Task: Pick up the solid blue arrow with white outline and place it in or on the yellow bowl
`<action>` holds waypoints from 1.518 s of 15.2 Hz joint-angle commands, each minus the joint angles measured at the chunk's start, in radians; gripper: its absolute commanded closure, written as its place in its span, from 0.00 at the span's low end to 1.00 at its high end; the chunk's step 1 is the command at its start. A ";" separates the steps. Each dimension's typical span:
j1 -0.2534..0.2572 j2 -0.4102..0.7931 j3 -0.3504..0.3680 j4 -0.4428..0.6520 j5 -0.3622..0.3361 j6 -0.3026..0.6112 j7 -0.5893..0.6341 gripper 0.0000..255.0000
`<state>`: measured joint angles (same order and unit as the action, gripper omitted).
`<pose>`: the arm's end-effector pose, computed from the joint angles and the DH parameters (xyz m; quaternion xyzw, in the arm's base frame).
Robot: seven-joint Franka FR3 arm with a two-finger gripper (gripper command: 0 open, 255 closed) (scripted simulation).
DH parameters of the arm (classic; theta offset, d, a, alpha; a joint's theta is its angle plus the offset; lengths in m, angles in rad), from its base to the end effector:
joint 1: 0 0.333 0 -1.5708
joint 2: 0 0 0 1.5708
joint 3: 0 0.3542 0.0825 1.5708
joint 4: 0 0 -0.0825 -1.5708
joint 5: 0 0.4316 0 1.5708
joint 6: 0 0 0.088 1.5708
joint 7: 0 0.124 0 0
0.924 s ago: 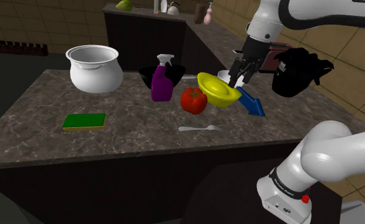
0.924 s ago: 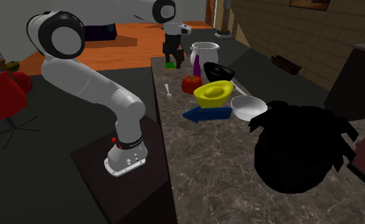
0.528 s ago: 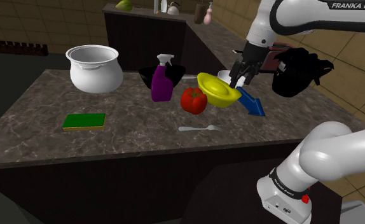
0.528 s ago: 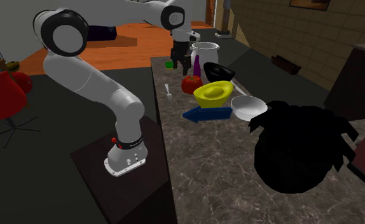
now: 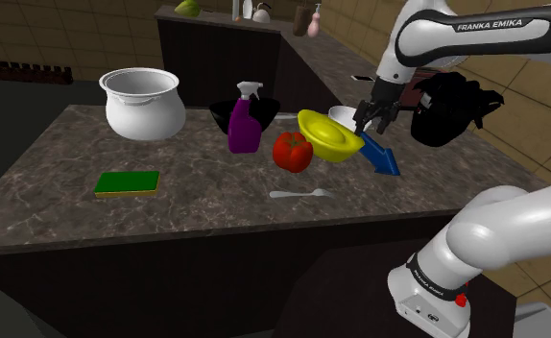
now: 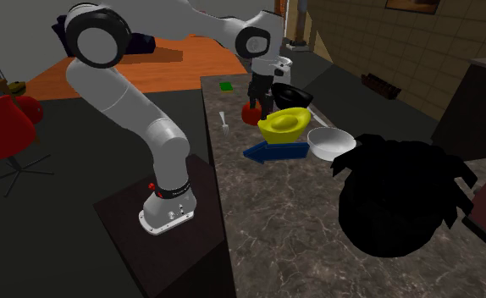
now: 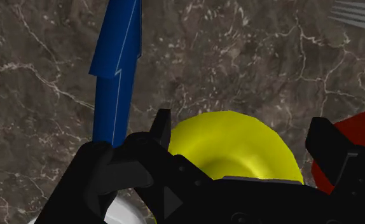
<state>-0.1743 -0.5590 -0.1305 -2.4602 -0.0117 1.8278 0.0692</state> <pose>0.3771 -0.1225 0.4830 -0.9837 0.1730 0.0352 0.0329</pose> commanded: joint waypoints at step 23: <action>-0.125 0.241 -0.165 -0.056 -0.063 0.225 -0.051 0.00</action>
<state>-0.3010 -0.3212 -0.2967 -2.5114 -0.0749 2.0527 0.0180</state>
